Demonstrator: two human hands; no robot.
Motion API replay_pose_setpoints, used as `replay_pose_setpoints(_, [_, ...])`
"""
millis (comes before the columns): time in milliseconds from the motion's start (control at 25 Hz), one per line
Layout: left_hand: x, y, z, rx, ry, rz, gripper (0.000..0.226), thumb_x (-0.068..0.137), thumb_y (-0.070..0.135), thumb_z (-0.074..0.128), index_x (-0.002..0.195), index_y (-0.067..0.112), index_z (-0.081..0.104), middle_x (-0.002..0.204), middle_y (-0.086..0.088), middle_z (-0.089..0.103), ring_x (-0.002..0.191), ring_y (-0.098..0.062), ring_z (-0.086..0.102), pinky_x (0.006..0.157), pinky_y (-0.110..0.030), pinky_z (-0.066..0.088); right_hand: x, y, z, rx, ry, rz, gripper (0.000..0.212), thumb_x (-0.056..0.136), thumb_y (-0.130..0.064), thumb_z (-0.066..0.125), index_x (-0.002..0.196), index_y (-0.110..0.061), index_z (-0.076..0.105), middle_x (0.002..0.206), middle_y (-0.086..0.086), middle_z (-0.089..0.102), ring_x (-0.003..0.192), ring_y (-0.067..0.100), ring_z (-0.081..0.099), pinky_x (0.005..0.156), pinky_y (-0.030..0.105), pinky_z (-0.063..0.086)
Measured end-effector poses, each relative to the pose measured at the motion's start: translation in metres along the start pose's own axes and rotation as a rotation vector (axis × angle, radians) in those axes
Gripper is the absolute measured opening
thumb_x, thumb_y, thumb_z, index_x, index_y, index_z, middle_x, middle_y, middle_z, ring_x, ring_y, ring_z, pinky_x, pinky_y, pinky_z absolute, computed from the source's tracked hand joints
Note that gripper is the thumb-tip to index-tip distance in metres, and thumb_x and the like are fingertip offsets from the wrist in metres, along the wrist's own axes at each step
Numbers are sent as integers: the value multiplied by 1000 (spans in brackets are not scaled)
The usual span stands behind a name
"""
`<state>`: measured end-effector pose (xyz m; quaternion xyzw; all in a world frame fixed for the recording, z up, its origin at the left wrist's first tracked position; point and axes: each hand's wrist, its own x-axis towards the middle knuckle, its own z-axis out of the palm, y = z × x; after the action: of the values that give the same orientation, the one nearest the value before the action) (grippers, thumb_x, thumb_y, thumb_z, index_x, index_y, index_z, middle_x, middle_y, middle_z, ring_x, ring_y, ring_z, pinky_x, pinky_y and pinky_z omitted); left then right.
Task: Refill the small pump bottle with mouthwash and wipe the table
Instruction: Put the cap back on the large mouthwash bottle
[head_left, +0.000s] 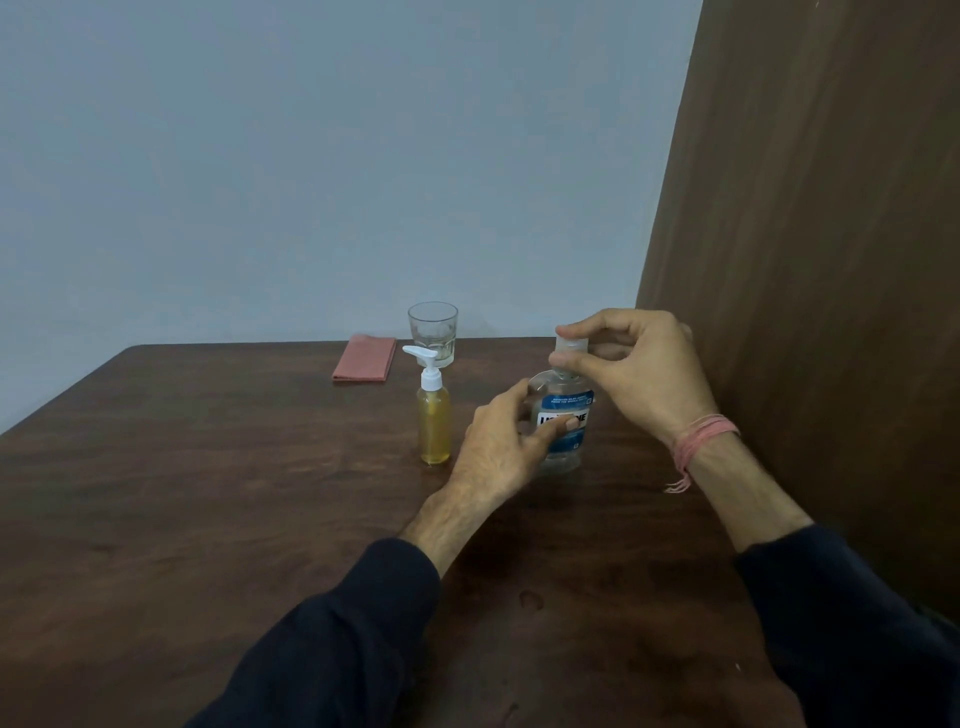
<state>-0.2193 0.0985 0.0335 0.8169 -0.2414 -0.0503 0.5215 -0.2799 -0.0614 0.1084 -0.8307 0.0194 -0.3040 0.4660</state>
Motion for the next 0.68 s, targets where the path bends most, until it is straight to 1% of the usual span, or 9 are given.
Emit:
replay_pose_setpoints(120, [4, -3, 2, 22, 11, -4, 65, 107, 38, 82, 165, 24, 58, 159, -1, 73, 145, -21, 72, 122, -49, 60, -2, -5, 7, -180, 85, 6, 43, 70, -53, 97, 96, -27, 76, 97, -12, 78, 88, 7, 76, 74, 28, 67])
replay_pose_setpoints(200, [7, -5, 1, 15, 6, -14, 66, 106, 39, 83, 165, 25, 58, 159, -1, 73, 145, -20, 72, 121, -50, 60, 0, -10, 5, -281, 49, 3, 55, 72, -74, 85, 99, -29, 68, 103, -11, 71, 92, 6, 68, 72, 26, 59])
replay_pose_setpoints(240, [8, -5, 1, 2, 0, -16, 67, 105, 39, 84, 165, 25, 58, 159, 0, 73, 144, -21, 73, 121, -52, 60, 3, -13, 1, -307, 12, -7, 52, 79, -76, 79, 103, -32, 68, 111, -13, 69, 97, 4, 65, 75, 24, 56])
replay_pose_setpoints(320, [10, -7, 1, -11, -9, -8, 67, 105, 39, 85, 165, 25, 58, 157, 0, 75, 144, -21, 73, 119, -55, 61, 9, -21, -11, -368, -115, -47, 29, 95, -57, 76, 118, -39, 72, 123, -18, 65, 104, 1, 63, 86, 25, 58])
replay_pose_setpoints(360, [10, -8, 1, -8, -10, -3, 67, 104, 39, 85, 164, 25, 59, 156, 0, 75, 143, -21, 73, 117, -56, 62, 11, -24, -16, -417, -188, -55, 22, 101, -44, 75, 123, -44, 74, 121, -18, 66, 102, -1, 63, 88, 24, 58])
replay_pose_setpoints(440, [10, -10, 2, 4, -10, 1, 68, 104, 39, 86, 165, 25, 58, 156, 0, 75, 143, -21, 73, 116, -56, 63, 13, -28, -18, -508, -223, -53, 23, 103, -31, 75, 121, -46, 79, 106, -18, 68, 92, -5, 60, 80, 16, 51])
replay_pose_setpoints(480, [10, -10, 2, 8, -6, 3, 69, 104, 39, 86, 165, 25, 58, 158, 0, 74, 145, -22, 73, 117, -55, 63, 15, -28, -16, -536, -194, -41, 22, 102, -32, 77, 120, -44, 80, 102, -18, 68, 89, -4, 60, 80, 17, 49])
replay_pose_setpoints(560, [12, -10, 4, 11, 5, 6, 68, 104, 38, 85, 165, 24, 58, 160, -1, 72, 147, -22, 71, 120, -54, 61, 17, -31, -10, -601, -149, -43, 23, 99, -40, 80, 122, -37, 80, 105, -14, 73, 91, 3, 64, 90, 28, 52])
replay_pose_setpoints(680, [13, -11, 4, 9, 5, 8, 69, 104, 38, 85, 165, 24, 57, 160, -2, 72, 147, -23, 71, 119, -53, 61, 20, -32, -3, -761, -105, -79, 31, 97, -53, 77, 119, -30, 76, 110, -7, 75, 99, 15, 68, 87, 34, 53])
